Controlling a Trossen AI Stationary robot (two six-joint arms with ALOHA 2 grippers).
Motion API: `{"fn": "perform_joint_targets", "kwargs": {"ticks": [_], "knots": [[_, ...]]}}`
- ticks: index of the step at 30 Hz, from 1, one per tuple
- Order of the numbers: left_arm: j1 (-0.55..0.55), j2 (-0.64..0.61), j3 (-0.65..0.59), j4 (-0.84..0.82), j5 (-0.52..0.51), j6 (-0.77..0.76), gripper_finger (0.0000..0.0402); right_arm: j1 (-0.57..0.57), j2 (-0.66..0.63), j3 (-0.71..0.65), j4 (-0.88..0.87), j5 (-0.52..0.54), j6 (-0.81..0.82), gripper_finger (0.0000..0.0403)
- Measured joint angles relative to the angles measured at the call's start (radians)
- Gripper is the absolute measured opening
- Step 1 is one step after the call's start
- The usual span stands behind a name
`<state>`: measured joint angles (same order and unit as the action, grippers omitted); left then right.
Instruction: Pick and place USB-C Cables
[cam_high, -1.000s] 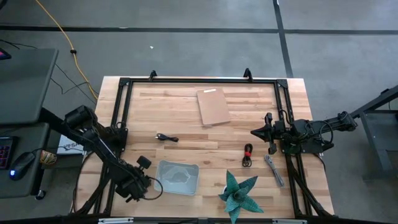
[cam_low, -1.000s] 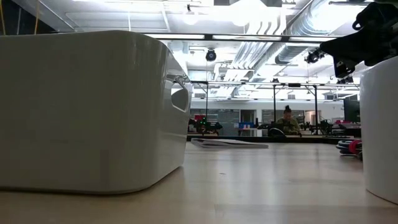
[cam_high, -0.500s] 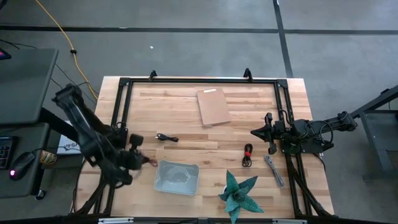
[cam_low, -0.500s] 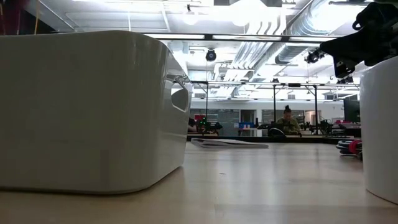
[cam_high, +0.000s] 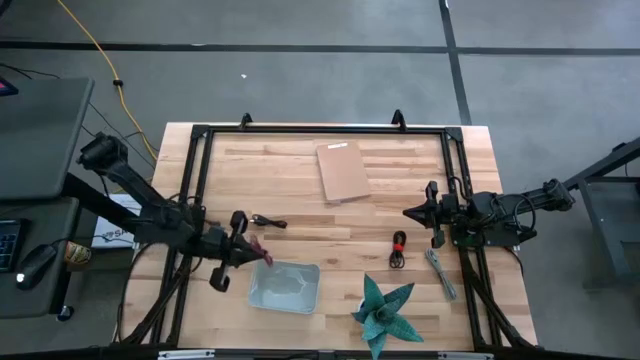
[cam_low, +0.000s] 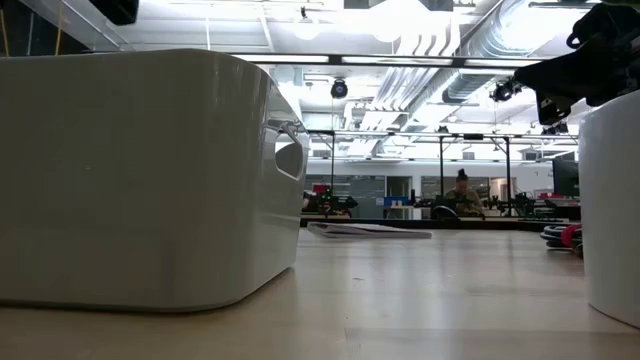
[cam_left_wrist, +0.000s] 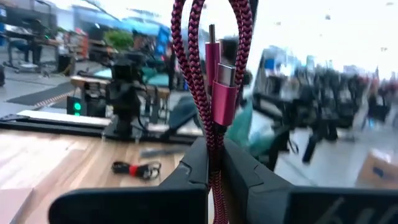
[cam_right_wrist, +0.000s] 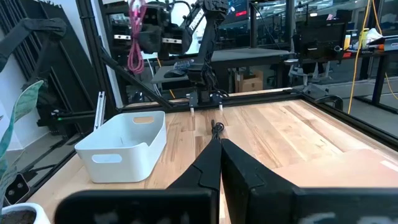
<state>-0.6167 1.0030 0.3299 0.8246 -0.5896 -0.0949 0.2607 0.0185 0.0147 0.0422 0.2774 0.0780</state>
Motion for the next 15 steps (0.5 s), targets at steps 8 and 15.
{"fn": "perform_joint_targets", "kwargs": {"ticks": [8,15], "knots": [[0.009,0.007,-0.003,0.005,0.002,-0.005,0.0000,0.000,0.000,0.000,0.000,0.000,0.000,0.0000],[0.009,0.013,0.009,-0.040,-0.007,-0.025,0.0000,0.000,0.000,0.000,0.000,0.000,0.000,0.0000]]}}
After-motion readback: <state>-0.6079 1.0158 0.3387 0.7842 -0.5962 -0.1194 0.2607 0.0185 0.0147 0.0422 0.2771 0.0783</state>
